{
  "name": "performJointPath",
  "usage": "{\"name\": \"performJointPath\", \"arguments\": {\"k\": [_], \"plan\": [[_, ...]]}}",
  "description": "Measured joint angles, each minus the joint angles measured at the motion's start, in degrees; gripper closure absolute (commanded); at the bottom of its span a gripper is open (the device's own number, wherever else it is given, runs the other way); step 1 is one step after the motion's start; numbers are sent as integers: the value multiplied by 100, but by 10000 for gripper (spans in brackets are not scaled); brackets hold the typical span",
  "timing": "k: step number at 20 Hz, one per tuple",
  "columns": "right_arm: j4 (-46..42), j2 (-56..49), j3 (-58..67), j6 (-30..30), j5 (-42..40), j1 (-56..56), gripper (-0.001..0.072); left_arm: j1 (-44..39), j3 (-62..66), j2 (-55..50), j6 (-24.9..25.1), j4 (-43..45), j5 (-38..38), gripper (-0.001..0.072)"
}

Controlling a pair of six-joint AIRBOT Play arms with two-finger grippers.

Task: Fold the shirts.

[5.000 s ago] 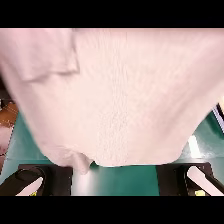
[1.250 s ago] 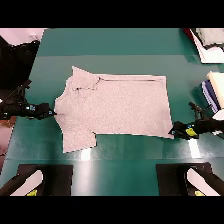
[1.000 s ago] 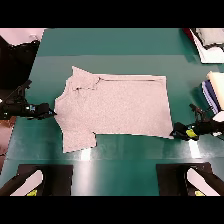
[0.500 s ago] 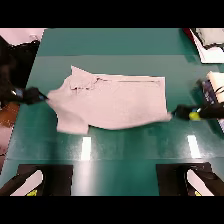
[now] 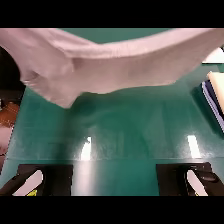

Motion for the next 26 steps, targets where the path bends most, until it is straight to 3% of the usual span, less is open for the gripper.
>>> {"name": "performJointPath", "arguments": {"k": [5, 9, 12, 16, 22, 26], "plan": [[-1309, -24, 1432, 632, 789, 0, 703, 0, 824, 787, -157, 166, 310, 683], [-2675, -509, 2404, 1062, 2129, 0, 704, 0, 894, 1113, -197, 590, 369, 683], [-3287, -1108, 2693, 1187, 3237, 0, 704, 0, 310, 1167, -203, 890, 247, 683], [-3576, -1939, 2153, 1252, 4098, 7, 704, -4, -1158, 1045, -214, 1045, -328, 683], [-3703, -3274, 1130, 1252, 4367, 267, 704, -2, -3552, 507, -146, 1137, -608, 683], [-3738, -3987, 815, 1224, 3729, 675, 704, -2, -4395, -57, 155, 1139, -101, 683]]}}
